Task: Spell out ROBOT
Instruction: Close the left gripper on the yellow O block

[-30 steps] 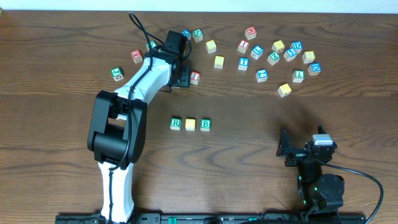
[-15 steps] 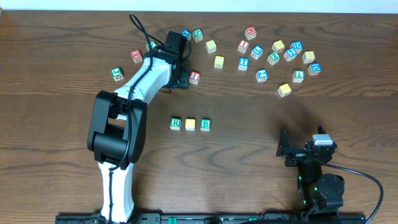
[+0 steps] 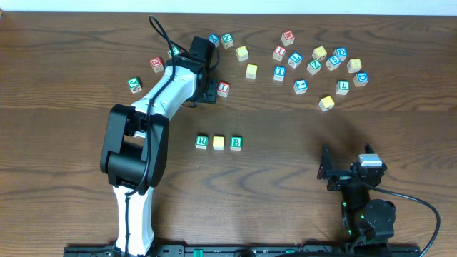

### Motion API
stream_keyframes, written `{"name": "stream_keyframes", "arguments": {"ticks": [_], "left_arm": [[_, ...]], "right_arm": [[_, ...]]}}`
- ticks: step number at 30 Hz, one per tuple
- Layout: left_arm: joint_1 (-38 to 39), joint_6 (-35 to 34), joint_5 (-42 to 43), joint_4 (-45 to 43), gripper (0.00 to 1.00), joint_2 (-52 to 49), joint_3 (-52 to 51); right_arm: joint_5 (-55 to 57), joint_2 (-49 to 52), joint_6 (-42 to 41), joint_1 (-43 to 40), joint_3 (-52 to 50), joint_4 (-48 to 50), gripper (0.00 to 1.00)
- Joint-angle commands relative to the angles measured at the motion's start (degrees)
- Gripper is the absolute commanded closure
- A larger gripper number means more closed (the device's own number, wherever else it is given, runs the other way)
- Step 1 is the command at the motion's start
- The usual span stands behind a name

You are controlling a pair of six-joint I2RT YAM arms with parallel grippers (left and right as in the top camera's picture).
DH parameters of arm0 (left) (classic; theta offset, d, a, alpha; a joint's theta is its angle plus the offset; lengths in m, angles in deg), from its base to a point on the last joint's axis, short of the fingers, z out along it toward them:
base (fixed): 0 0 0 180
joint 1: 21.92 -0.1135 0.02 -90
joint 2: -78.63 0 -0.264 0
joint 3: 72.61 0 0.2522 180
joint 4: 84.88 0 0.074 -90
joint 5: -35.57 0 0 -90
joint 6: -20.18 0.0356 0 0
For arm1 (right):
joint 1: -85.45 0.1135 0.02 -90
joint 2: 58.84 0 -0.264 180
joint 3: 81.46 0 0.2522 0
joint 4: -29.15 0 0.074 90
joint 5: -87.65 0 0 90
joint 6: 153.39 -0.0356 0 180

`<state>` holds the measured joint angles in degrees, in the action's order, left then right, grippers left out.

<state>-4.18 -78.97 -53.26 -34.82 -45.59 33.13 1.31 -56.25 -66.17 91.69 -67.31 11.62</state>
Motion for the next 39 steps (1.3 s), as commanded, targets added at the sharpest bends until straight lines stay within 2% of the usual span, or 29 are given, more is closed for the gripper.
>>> {"name": "stream_keyframes", "arguments": {"ticks": [1,39], "left_arm": [[0.07,-0.09,-0.09,-0.39,0.44,0.13,1.05],[-0.09,0.57,-0.28,-1.49,0.44,-0.15,1.05]], "right_arm": [[0.46,0.04,-0.79,0.35,-0.07,-0.13,0.01],[0.46,0.04,-0.79,0.35,-0.07,-0.13,0.01]]}}
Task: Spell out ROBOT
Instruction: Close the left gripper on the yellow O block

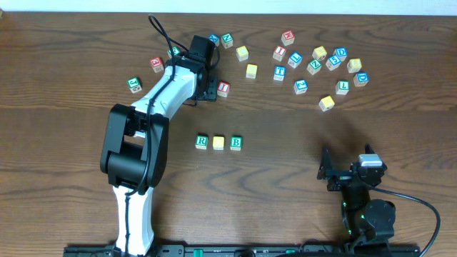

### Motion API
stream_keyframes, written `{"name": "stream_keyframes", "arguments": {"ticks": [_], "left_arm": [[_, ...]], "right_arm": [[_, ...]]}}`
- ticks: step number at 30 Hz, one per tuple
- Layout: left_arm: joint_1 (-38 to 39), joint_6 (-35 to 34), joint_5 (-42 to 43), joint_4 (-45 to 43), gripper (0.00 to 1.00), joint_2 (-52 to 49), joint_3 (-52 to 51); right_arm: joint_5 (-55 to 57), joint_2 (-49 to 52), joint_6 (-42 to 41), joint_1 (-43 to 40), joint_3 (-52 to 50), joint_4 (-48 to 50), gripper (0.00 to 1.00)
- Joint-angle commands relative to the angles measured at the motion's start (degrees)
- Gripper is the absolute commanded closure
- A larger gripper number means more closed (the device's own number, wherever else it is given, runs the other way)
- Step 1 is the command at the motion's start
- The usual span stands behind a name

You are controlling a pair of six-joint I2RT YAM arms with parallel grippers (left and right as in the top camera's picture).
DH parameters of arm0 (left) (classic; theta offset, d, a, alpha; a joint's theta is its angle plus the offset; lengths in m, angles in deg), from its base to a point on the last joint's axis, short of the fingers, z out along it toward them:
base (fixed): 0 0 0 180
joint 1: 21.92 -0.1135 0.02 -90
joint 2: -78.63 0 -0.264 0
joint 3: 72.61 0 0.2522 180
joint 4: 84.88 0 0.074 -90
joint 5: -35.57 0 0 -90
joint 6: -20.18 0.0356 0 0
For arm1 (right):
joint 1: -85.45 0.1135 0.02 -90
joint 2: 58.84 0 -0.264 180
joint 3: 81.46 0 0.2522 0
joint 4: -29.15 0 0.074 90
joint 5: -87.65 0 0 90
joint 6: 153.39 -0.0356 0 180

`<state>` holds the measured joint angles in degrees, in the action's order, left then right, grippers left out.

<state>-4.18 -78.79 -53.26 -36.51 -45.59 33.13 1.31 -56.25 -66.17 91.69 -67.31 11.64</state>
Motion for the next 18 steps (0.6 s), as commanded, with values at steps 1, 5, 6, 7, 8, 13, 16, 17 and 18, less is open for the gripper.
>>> {"name": "stream_keyframes", "arguments": {"ticks": [1,5,6,7,8,13,16,17,18], "left_arm": [[-0.09,0.39,-0.28,0.20,0.44,-0.20,1.05],[-0.09,0.37,-0.28,0.02,0.53,-0.50,1.05],[-0.09,0.37,-0.28,0.00,0.53,-0.66,1.05],[-0.09,0.37,-0.28,0.00,0.53,-0.96,1.05],[-0.09,0.37,-0.28,0.00,0.53,-1.33,1.05],[-0.11,0.37,-0.28,-0.02,0.52,-3.23,1.05],[-0.09,0.37,-0.28,-0.04,0.52,-3.52,1.05],[-0.09,0.37,-0.28,-0.04,0.53,-3.52,1.05],[-0.09,0.37,-0.28,-0.09,0.53,-3.52,1.05]], "right_arm": [[0.46,0.04,-0.79,0.35,-0.07,-0.15,0.01],[0.46,0.04,-0.79,0.35,-0.07,-0.15,0.01],[0.46,0.04,-0.79,0.35,-0.07,-0.15,0.01],[0.46,0.04,-0.79,0.35,-0.07,-0.15,0.01],[0.46,0.04,-0.79,0.35,-0.07,-0.15,0.01],[0.46,0.04,-0.79,0.35,-0.07,-0.15,0.01],[0.46,0.04,-0.79,0.35,-0.07,-0.15,0.01],[0.46,0.04,-0.79,0.35,-0.07,-0.15,0.01],[0.46,0.04,-0.79,0.35,-0.07,-0.15,0.01]]}}
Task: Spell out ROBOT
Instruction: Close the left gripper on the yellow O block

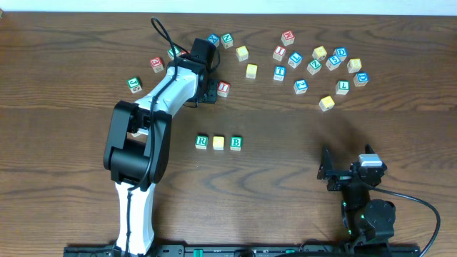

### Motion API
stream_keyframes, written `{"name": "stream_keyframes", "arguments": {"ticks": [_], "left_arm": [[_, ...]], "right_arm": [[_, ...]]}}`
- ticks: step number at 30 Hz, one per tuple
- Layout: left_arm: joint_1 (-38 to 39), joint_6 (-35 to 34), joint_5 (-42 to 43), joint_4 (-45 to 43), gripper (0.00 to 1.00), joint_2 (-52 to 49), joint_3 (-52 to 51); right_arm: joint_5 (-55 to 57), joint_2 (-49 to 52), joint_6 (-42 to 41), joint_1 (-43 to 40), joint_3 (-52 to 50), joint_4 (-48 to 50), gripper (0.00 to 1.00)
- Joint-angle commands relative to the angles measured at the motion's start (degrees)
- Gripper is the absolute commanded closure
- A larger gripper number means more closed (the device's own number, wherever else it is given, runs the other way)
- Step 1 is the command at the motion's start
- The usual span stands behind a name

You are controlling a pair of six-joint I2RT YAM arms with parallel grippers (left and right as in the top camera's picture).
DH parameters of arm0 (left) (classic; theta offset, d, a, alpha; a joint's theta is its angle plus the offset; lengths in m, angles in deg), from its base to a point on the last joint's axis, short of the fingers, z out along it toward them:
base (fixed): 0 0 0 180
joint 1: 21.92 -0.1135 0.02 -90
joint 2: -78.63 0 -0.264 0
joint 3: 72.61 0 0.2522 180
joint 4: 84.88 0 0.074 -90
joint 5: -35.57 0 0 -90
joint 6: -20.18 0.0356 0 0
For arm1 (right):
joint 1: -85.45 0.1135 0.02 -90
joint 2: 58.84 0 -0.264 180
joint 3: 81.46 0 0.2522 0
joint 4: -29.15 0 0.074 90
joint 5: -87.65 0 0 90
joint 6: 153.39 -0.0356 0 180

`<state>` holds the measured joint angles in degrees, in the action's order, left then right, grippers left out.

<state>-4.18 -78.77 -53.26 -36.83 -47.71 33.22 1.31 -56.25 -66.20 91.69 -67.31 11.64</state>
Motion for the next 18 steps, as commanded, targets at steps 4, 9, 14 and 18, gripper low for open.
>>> {"name": "stream_keyframes", "arguments": {"ticks": [4,9,14,18], "left_arm": [[-0.09,0.35,-0.28,-0.11,0.52,-1.40,0.96],[-0.09,0.35,-0.26,-0.17,0.48,-1.40,0.96],[-0.09,0.59,-0.28,-0.35,0.42,-1.38,0.96],[-0.09,0.59,-0.28,-0.39,0.43,-1.38,0.96]], "right_arm": [[0.46,0.04,-0.76,0.35,-0.07,-0.15,0.01],[0.46,0.04,-0.76,0.35,-0.07,-0.15,0.01],[0.46,0.04,-0.76,0.35,-0.07,-0.15,0.01],[0.46,0.04,-0.76,0.35,-0.07,-0.15,0.01]]}}
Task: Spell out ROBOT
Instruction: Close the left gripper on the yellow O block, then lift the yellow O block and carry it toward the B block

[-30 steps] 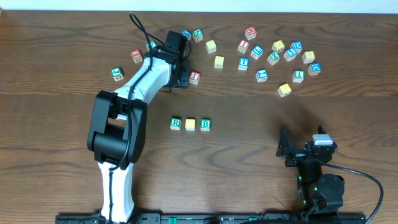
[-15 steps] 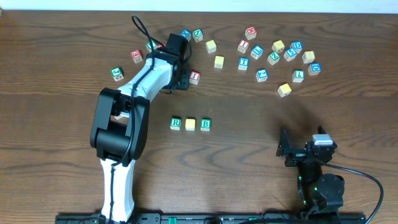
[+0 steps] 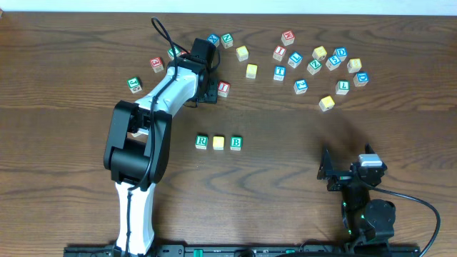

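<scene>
Three blocks form a row mid-table: a green R (image 3: pixel 201 142), a plain yellow block (image 3: pixel 218 142) and a green B (image 3: pixel 235 143). My left gripper (image 3: pixel 208 90) reaches to the far side and hangs low just left of a red-lettered block (image 3: pixel 224 88). Its fingers are hidden under the wrist, so touch and opening cannot be told. My right gripper (image 3: pixel 327 171) rests near the front right, away from every block.
Several loose letter blocks lie scattered at the back right, among them a yellow one (image 3: pixel 326 103) and a blue one (image 3: pixel 300 86). More blocks sit at the back left, such as a green one (image 3: pixel 133 84) and a red one (image 3: pixel 156 63).
At the oldest moment my left gripper hung beside the red-lettered block at the back, with R, yellow, B in a row. By 0.6 s ago the left arm's elbow had shifted slightly right; the gripper stays at the block. No block has moved, nor has the right arm.
</scene>
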### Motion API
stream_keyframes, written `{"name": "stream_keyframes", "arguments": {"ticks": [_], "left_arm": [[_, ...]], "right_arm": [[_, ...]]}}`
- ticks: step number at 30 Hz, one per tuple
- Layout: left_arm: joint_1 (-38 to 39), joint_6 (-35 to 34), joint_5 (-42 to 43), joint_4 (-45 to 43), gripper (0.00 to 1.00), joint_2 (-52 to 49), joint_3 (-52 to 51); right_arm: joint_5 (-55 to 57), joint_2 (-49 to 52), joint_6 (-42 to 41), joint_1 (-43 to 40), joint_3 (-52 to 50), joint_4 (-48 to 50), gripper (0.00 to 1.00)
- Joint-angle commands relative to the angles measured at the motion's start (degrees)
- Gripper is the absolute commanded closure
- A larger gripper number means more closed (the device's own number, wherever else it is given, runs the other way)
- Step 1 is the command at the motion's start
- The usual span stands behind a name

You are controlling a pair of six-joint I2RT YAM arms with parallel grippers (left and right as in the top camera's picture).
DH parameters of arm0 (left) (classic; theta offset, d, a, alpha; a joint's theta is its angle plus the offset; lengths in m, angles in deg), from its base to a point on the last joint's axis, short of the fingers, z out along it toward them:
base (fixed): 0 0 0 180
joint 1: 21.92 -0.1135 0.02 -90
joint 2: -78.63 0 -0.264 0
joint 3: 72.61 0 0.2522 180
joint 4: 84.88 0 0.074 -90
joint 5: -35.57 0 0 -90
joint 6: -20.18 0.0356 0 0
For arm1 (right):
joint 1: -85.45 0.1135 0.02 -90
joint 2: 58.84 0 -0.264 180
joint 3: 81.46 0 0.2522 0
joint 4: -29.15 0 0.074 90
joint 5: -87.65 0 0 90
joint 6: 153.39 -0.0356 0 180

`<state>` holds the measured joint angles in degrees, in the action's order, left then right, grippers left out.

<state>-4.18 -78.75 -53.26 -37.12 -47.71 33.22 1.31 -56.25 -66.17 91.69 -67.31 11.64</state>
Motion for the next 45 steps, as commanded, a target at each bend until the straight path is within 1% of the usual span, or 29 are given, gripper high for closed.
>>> {"name": "stream_keyframes", "arguments": {"ticks": [1,5,7,13,14,27,29,33,34,45], "left_arm": [[-0.09,0.57,-0.28,-0.13,0.43,-1.38,0.98],[-0.09,0.59,-0.28,-0.11,0.43,-1.11,1.16],[-0.09,0.57,-0.28,-0.07,0.46,-1.05,1.55],[-0.09,0.59,-0.28,0.00,0.48,-0.96,2.25],[-0.09,0.57,-0.28,0.00,0.50,-0.96,2.27],[-0.09,0.79,-0.28,1.11,0.49,-0.94,3.34],[-0.09,0.79,-0.28,1.77,0.51,-0.94,3.87],[-0.09,0.81,-0.28,2.14,0.61,-0.94,4.20],[-0.09,0.81,-0.28,2.21,0.62,-0.94,4.20],[-0.09,0.79,-0.26,3.50,0.60,-0.94,4.20]], "right_arm": [[0.46,0.04,-0.79,0.35,-0.07,-0.15,0.01],[0.46,0.04,-0.79,0.35,-0.07,-0.15,0.01],[0.46,0.04,-0.79,0.35,-0.07,-0.15,0.01],[0.46,0.04,-0.79,0.35,-0.07,-0.15,0.01],[0.46,0.04,-0.79,0.35,-0.07,-0.15,0.01],[0.46,0.04,-0.79,0.35,-0.07,-0.15,0.01],[0.46,0.04,-0.79,0.35,-0.07,-0.15,0.01],[0.46,0.04,-0.79,0.35,-0.07,-0.15,0.01],[0.46,0.04,-0.79,0.35,-0.07,-0.15,0.01],[0.46,0.04,-0.79,0.35,-0.07,-0.15,0.01]]}}
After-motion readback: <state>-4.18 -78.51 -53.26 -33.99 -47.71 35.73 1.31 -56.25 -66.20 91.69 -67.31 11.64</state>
